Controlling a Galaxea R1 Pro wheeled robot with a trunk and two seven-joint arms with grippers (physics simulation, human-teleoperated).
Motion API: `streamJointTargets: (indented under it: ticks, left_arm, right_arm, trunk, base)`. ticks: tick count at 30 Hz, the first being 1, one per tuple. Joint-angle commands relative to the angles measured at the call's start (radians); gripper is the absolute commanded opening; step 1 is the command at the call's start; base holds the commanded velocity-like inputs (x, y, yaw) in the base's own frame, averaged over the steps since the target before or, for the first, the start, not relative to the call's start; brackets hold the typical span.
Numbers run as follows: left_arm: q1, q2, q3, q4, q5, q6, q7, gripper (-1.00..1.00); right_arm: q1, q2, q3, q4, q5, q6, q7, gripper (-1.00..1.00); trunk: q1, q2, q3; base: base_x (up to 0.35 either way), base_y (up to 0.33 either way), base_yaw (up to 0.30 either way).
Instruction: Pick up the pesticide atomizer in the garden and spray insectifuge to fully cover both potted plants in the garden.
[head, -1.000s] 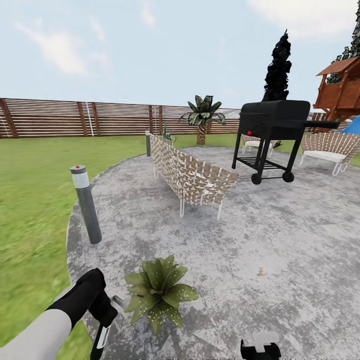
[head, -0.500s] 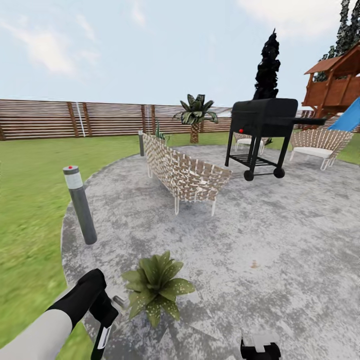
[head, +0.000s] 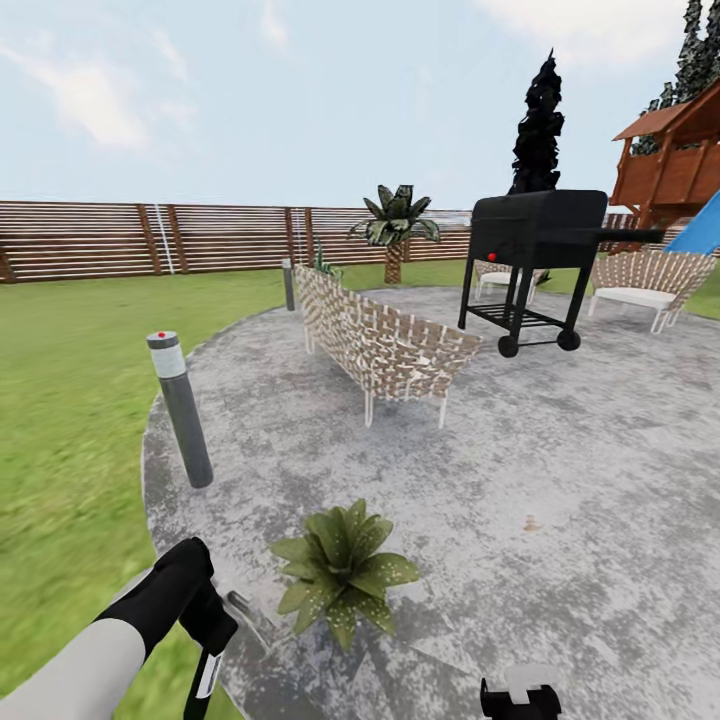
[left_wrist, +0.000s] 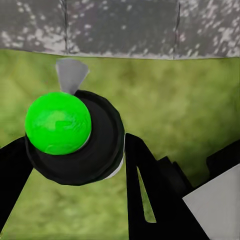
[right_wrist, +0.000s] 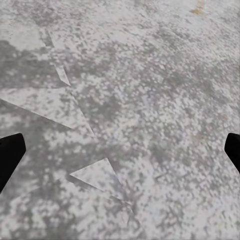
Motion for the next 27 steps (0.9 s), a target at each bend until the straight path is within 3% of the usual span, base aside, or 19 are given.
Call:
streamJointTargets:
  ticks: [1,20,27]
  left_arm:
    - [0.000,0.001,-0.003,-0.002,-0.009,0.003,-0.010,-1.00]
    - [0.000,0.003,-0.002,-0.003,-0.012,0.002,-0.010,-1.00]
    - [0.000,0.002,-0.002,-0.003,-0.013,0.003,-0.006,-1.00]
  right_arm:
    - [-0.001,0.000,0.006,0.001,0.009,0.001,-0.010,1.00]
    - [-0.001,0.012,0.003,-0.005,0.004,0.006,-0.006,1.00]
    - [-0.001,0.013,0.004,-0.005,0.004,0.006,-0.006,1.00]
  trunk:
    - [0.000,0.000,-0.001]
    - [0.000,0.000,-0.011]
    - [0.000,0.000,-0.021]
  base:
    - [0.018,0.042,-0.023]
    - [0.001,0.002,-0.226]
    - [-0.086,0.221,-0.189]
